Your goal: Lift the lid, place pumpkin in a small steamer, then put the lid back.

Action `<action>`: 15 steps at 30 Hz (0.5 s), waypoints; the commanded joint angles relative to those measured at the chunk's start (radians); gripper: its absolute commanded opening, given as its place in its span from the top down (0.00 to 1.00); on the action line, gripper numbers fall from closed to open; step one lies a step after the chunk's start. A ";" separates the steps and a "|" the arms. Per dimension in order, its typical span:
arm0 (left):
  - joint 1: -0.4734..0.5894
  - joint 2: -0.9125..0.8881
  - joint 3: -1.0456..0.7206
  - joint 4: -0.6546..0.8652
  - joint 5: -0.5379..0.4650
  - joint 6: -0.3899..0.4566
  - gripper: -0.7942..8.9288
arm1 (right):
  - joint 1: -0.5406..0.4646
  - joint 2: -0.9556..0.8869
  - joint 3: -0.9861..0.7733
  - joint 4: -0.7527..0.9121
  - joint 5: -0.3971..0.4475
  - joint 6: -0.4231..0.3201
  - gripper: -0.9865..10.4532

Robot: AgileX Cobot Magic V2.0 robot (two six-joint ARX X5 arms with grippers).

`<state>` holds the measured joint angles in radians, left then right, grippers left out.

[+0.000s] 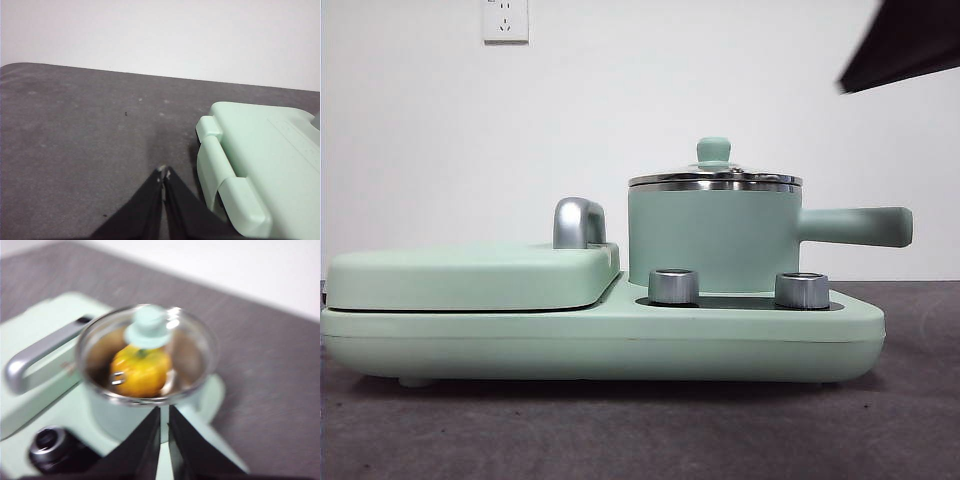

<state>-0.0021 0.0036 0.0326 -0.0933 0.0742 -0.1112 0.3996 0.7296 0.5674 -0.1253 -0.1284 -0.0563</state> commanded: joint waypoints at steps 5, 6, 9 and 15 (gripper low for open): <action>0.002 0.000 -0.020 0.011 -0.003 0.016 0.91 | -0.178 -0.321 -0.268 0.079 -0.002 0.001 0.89; 0.002 0.000 -0.020 0.011 -0.003 0.016 0.91 | -0.202 -0.359 -0.291 0.079 -0.002 0.001 0.89; 0.002 0.000 -0.020 0.011 -0.003 0.016 0.91 | -0.275 -0.477 -0.356 0.072 -0.002 0.000 0.89; 0.002 0.000 -0.020 0.011 -0.003 0.016 0.91 | -0.388 -0.621 -0.437 0.066 0.000 -0.008 0.89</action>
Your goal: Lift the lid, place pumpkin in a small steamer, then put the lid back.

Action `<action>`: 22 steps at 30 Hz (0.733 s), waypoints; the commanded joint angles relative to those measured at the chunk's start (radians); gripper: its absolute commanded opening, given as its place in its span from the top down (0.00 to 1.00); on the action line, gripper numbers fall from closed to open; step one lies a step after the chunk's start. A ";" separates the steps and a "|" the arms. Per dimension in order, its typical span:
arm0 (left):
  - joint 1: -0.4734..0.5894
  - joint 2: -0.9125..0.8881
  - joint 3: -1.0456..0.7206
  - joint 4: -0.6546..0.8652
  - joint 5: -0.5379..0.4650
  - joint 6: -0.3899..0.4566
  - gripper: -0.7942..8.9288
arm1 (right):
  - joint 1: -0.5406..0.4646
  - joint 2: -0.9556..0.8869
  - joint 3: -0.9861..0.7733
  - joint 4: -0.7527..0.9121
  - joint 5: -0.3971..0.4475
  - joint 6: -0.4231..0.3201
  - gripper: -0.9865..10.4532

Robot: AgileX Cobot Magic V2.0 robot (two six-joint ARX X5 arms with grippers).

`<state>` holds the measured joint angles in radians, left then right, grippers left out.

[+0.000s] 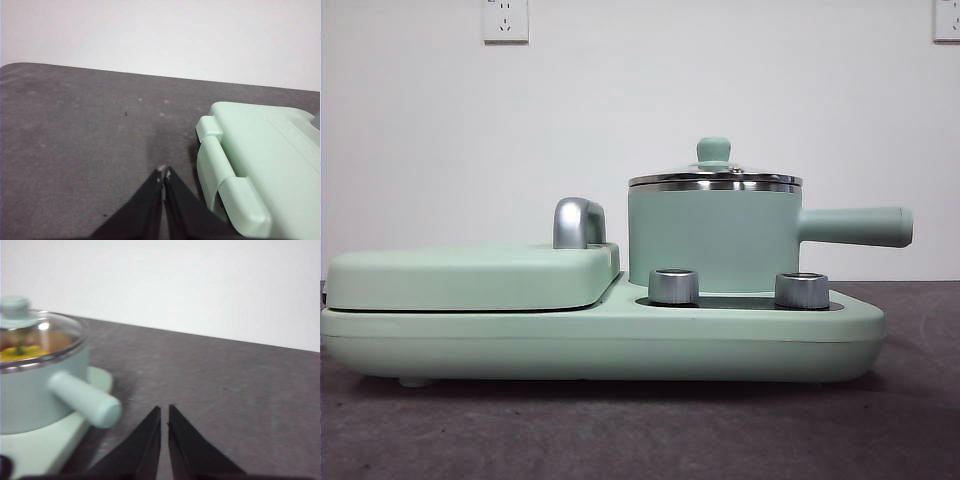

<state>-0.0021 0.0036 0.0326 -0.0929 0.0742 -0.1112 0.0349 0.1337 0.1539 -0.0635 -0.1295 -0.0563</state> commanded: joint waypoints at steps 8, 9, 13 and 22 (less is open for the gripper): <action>0.002 0.000 -0.020 0.011 -0.003 0.016 0.91 | -0.043 -0.130 -0.136 0.031 -0.003 0.007 0.89; 0.002 0.000 -0.020 0.011 -0.003 0.016 0.91 | -0.042 -0.130 -0.142 0.034 -0.005 0.017 0.89; 0.002 0.000 -0.020 0.011 -0.003 0.016 0.91 | -0.021 -0.130 -0.142 0.034 -0.002 0.020 0.89; 0.002 0.000 -0.020 0.011 -0.003 0.016 0.91 | -0.011 -0.130 -0.142 0.034 -0.001 0.019 0.89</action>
